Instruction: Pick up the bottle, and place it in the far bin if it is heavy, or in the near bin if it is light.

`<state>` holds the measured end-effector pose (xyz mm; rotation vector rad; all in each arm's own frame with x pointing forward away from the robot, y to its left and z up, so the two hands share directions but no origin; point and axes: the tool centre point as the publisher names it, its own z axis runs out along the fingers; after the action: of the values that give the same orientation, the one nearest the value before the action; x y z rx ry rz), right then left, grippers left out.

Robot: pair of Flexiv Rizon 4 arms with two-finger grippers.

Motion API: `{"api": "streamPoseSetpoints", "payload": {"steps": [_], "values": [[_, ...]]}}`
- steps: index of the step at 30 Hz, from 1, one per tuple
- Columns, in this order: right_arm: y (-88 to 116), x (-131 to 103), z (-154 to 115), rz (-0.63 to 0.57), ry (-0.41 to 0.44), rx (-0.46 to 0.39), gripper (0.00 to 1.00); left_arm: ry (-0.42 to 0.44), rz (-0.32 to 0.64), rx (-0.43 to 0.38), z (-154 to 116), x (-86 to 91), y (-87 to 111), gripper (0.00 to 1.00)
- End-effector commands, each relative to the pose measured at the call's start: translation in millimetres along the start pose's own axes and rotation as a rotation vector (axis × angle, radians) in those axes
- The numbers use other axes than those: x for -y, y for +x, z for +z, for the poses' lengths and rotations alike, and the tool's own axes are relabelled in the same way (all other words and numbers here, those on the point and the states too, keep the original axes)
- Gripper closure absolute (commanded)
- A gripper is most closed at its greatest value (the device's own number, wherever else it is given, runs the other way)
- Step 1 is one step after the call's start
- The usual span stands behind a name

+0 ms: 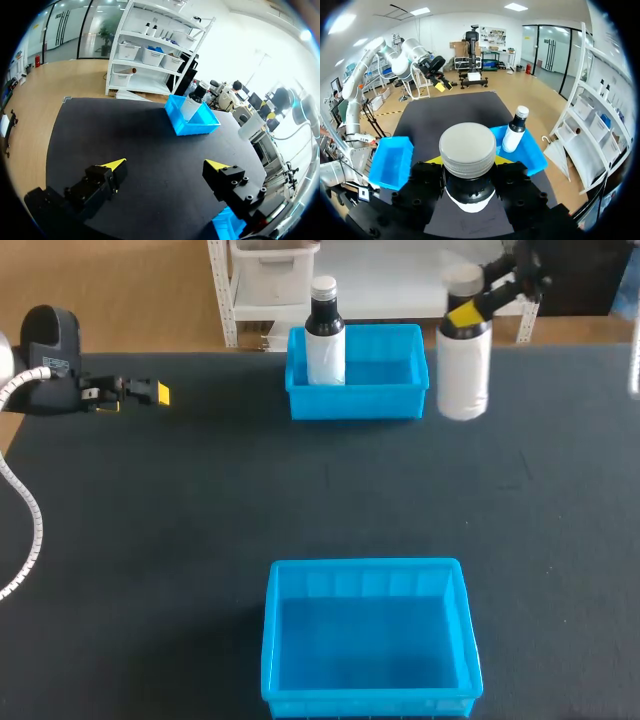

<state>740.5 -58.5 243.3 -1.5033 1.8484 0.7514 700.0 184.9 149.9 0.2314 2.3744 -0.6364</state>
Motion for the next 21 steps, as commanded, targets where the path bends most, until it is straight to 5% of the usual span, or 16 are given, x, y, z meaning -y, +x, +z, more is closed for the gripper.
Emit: {"api": "streamPoseSetpoints", "payload": {"steps": [1,12,21], "values": [[8.2,-22.1,-27.7,0.009,0.092,0.01,1.0,0.0,0.0,0.0,0.0,0.0,0.0,0.0],[2.8,-79.2,-49.8,0.045,0.136,0.014,1.0,0.0,0.0,0.0,0.0,0.0,0.0,0.0],[-16.8,-155.0,-40.3,0.053,0.146,0.023,1.0,0.0,0.0,0.0,0.0,0.0,0.0,0.0]]}}
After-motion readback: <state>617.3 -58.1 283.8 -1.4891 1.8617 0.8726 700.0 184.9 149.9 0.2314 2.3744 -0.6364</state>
